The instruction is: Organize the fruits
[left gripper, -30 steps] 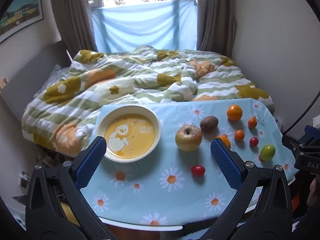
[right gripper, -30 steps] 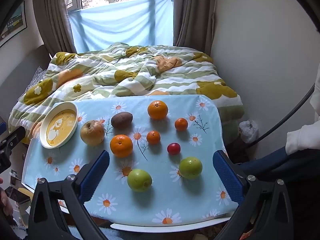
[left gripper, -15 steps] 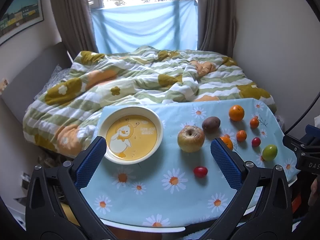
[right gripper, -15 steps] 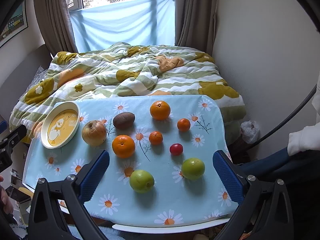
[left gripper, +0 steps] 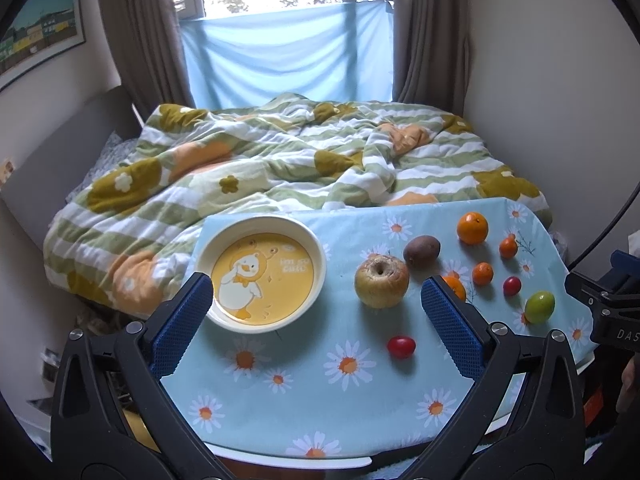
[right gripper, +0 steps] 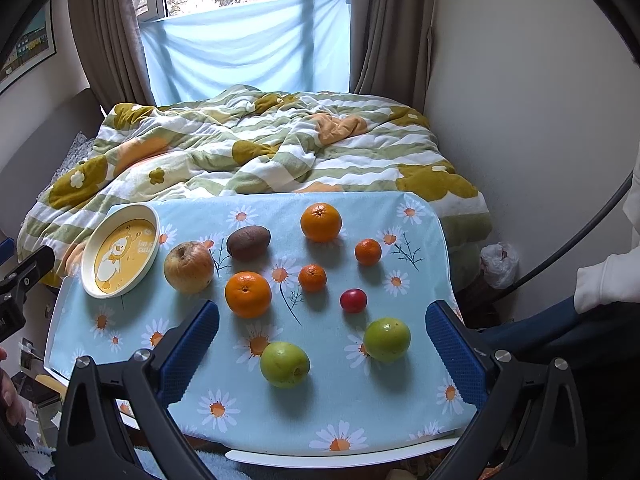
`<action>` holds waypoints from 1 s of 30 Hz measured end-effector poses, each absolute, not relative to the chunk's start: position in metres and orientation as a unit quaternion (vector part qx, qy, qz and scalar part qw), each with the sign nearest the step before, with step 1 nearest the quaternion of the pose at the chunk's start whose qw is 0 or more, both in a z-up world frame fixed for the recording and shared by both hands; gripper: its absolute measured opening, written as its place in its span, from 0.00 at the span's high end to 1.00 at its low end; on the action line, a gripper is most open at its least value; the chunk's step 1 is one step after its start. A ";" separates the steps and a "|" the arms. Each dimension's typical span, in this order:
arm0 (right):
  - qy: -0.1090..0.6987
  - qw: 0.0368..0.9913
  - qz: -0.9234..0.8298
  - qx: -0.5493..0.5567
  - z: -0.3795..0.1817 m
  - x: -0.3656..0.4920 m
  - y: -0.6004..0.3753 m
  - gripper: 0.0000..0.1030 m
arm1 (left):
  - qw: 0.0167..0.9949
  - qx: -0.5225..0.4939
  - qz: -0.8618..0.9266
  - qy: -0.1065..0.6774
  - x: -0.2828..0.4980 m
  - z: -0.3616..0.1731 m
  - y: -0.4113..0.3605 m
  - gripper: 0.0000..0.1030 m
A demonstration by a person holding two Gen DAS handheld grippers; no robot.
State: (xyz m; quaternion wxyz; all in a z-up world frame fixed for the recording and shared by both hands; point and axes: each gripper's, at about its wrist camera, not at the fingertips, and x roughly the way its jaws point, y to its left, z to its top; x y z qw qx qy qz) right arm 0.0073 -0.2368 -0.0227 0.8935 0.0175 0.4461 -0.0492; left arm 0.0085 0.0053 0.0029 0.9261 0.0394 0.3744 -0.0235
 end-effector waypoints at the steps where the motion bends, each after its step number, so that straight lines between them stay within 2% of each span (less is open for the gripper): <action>1: 0.446 0.893 -0.050 0.018 -0.023 0.007 -0.237 0.00 | 0.926 0.039 -0.023 0.374 0.009 0.003 0.006 0.00; 30: 0.445 0.894 -0.050 0.016 -0.021 0.006 -0.235 0.00 | 0.926 0.038 -0.030 0.373 0.016 0.006 0.000 0.00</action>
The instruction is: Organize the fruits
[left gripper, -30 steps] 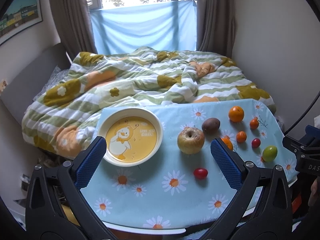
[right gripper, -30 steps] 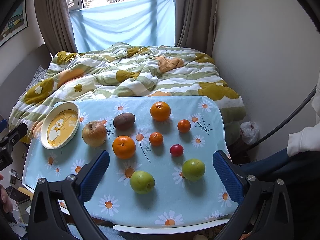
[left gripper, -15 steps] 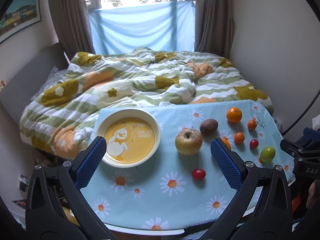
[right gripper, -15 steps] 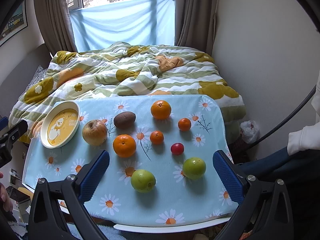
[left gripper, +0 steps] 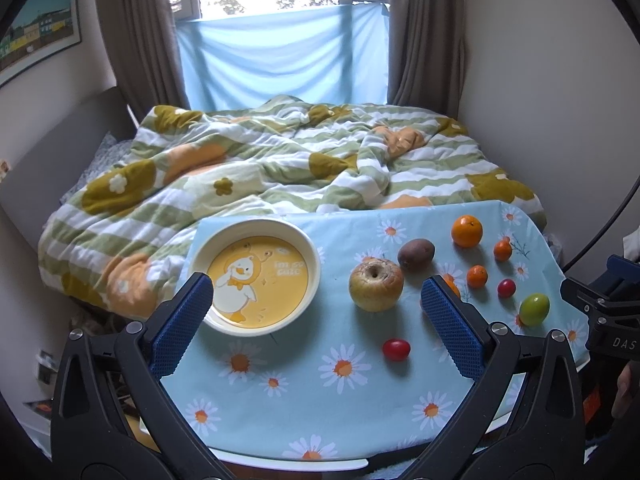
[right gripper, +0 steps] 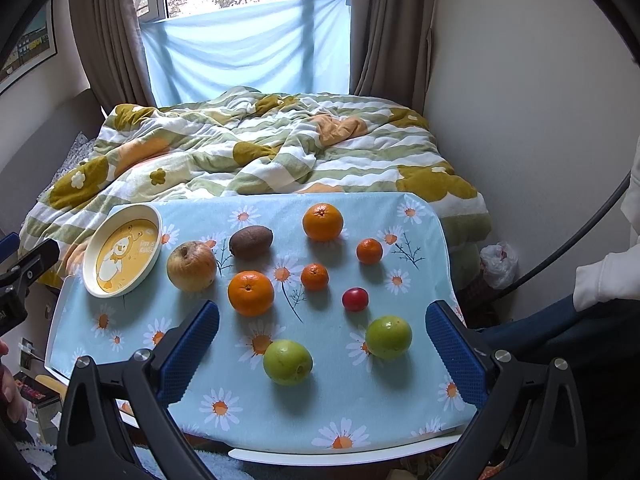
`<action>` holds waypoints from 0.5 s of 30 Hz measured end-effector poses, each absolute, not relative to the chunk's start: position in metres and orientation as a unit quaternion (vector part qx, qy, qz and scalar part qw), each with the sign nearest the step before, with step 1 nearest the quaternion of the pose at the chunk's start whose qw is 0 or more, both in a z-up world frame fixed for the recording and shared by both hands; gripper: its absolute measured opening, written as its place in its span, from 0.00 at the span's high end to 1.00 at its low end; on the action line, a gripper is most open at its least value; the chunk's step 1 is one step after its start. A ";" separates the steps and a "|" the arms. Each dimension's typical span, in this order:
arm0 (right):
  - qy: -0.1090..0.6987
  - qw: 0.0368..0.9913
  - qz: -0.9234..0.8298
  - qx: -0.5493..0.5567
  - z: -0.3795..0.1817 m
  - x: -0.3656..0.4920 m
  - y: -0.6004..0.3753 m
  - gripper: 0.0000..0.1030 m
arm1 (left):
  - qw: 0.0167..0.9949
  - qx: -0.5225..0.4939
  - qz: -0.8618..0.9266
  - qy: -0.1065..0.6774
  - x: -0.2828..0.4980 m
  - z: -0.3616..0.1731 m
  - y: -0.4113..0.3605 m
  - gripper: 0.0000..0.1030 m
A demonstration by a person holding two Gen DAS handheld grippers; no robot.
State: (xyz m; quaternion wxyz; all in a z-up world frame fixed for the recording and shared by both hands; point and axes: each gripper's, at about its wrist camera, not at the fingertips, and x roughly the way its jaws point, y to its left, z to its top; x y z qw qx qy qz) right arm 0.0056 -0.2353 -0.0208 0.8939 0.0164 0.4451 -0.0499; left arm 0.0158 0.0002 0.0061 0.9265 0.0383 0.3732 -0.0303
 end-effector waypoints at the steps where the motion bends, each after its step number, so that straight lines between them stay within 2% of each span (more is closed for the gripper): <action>1: 0.445 0.894 -0.050 0.016 -0.021 0.005 -0.235 0.00 | 0.927 0.038 -0.030 0.373 0.016 0.006 0.000 0.00; 15: 0.443 0.895 -0.049 0.017 -0.021 0.003 -0.236 0.00 | 0.927 0.037 -0.030 0.373 0.015 0.006 0.000 0.00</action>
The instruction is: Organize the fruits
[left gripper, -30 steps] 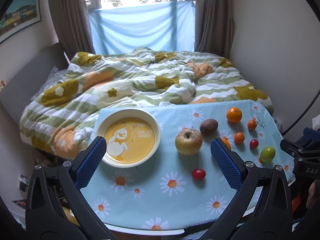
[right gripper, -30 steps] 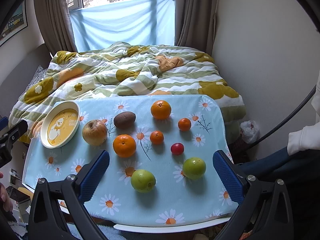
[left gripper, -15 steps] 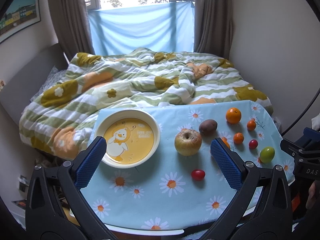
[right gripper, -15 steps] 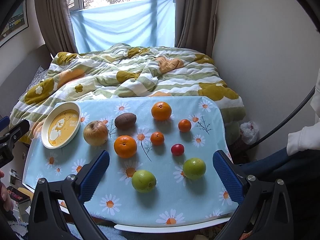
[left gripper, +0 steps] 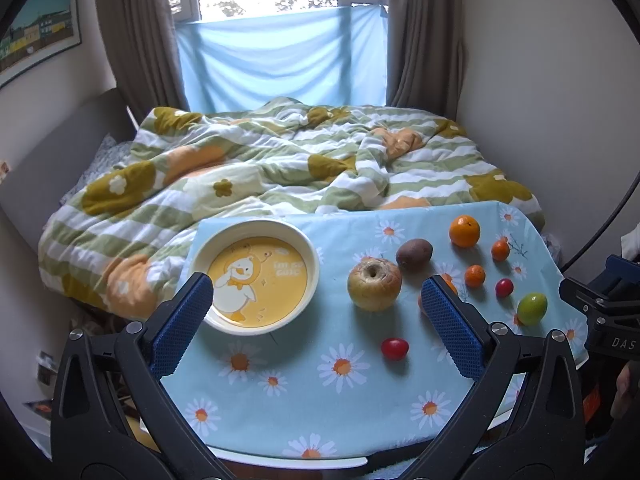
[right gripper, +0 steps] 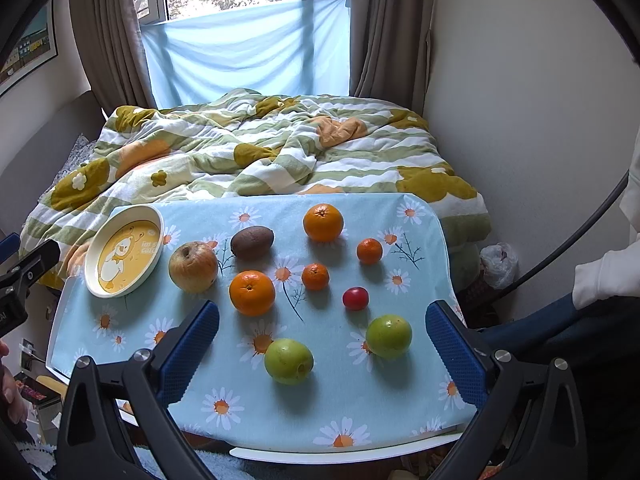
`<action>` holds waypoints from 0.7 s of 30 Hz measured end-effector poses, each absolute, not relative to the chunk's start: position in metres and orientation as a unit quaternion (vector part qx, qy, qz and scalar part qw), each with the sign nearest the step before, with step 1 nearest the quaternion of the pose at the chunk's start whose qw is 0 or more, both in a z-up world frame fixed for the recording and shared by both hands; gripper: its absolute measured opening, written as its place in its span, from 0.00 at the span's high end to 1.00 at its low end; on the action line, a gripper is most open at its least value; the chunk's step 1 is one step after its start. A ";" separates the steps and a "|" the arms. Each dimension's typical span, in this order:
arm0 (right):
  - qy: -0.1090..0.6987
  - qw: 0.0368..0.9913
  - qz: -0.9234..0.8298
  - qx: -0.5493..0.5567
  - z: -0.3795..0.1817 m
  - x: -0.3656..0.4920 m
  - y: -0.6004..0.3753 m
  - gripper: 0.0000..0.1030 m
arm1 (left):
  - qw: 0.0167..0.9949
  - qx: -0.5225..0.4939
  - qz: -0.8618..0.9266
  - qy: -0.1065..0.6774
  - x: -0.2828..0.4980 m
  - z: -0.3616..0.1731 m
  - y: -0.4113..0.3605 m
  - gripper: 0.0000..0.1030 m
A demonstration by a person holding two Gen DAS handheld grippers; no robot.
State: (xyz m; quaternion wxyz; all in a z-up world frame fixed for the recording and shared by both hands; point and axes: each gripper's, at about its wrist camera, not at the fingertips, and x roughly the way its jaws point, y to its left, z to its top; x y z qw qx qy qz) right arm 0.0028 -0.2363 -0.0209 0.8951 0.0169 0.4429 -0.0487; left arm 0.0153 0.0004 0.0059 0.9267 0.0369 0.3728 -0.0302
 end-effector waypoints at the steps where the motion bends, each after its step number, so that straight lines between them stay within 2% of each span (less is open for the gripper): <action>1: 0.443 0.895 -0.049 0.017 -0.021 0.002 -0.236 0.00 | 0.927 0.036 -0.030 0.373 0.016 0.006 0.000 0.00; 16: 0.438 0.898 -0.049 0.017 -0.022 -0.002 -0.231 0.00 | 0.924 0.029 -0.053 0.378 0.035 0.004 -0.009 0.00; 21: 0.435 0.899 -0.061 0.002 -0.022 0.001 -0.232 0.00 | 0.919 0.031 -0.082 0.385 0.048 -0.018 -0.014 0.00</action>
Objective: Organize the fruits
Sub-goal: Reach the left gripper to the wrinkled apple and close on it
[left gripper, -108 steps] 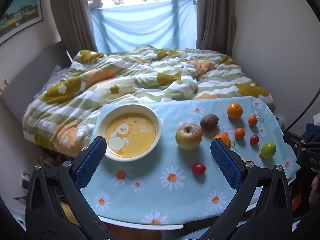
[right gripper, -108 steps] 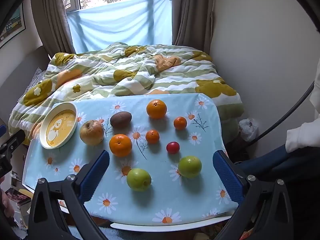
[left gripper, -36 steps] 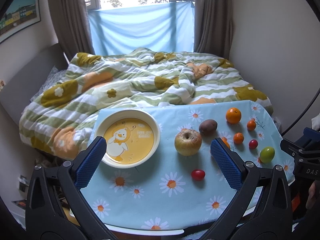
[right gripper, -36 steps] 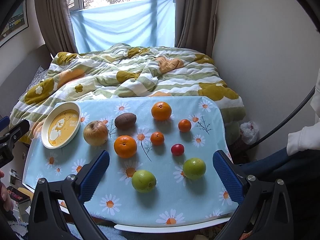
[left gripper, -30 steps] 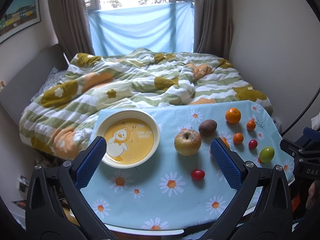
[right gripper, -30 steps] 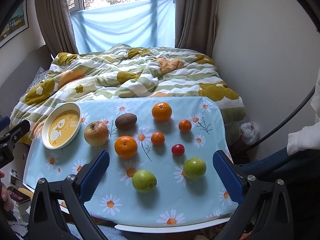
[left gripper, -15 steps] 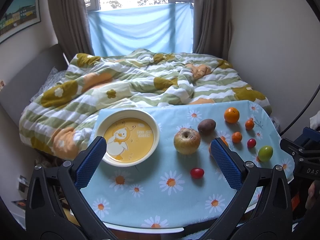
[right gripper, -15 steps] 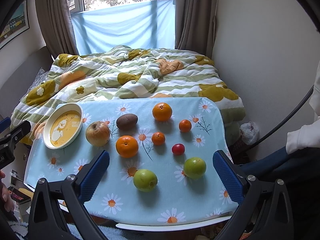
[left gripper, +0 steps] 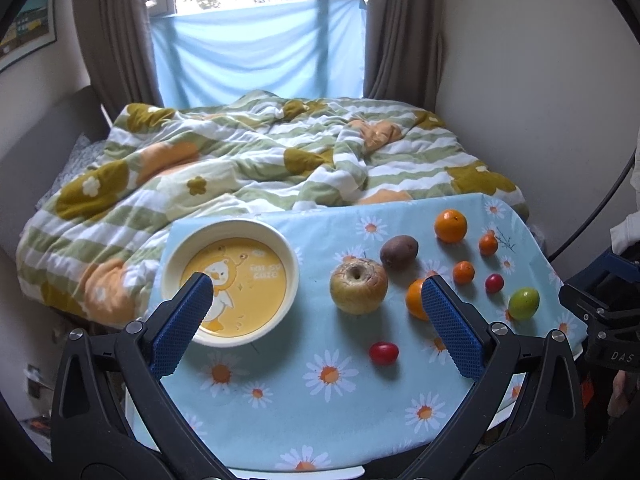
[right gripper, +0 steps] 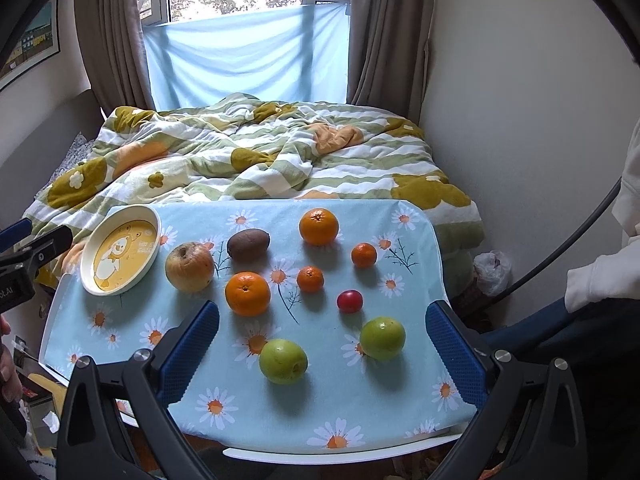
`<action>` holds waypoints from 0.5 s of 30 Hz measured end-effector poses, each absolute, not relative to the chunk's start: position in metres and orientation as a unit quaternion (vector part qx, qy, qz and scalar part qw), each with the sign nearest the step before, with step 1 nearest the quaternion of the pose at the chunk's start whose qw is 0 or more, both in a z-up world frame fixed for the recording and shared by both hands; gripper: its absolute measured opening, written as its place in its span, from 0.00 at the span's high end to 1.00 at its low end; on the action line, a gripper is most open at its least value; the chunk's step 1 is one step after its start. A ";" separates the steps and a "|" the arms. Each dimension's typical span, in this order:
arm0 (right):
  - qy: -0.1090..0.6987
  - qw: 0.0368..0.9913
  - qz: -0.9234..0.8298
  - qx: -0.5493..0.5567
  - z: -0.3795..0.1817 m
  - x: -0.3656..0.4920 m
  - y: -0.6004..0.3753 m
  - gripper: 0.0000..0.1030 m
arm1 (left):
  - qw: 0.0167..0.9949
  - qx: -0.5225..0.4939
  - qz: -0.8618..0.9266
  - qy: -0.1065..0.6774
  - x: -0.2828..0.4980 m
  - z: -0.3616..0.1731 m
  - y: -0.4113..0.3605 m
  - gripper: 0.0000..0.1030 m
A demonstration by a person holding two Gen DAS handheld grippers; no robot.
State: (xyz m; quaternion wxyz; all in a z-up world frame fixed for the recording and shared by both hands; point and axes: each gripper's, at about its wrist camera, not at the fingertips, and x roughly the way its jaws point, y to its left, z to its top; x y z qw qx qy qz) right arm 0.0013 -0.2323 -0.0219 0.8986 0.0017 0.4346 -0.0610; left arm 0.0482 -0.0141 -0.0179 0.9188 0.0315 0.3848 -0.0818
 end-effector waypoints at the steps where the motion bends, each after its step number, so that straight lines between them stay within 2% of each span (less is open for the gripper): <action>1: 0.437 0.897 -0.062 0.003 -0.027 0.005 -0.234 0.00 | 0.917 0.031 -0.085 0.389 0.052 -0.024 -0.015 0.00; 15: 0.469 0.883 -0.013 -0.003 -0.106 0.051 -0.281 0.00 | 0.892 -0.007 -0.066 0.448 0.095 -0.117 -0.048 0.00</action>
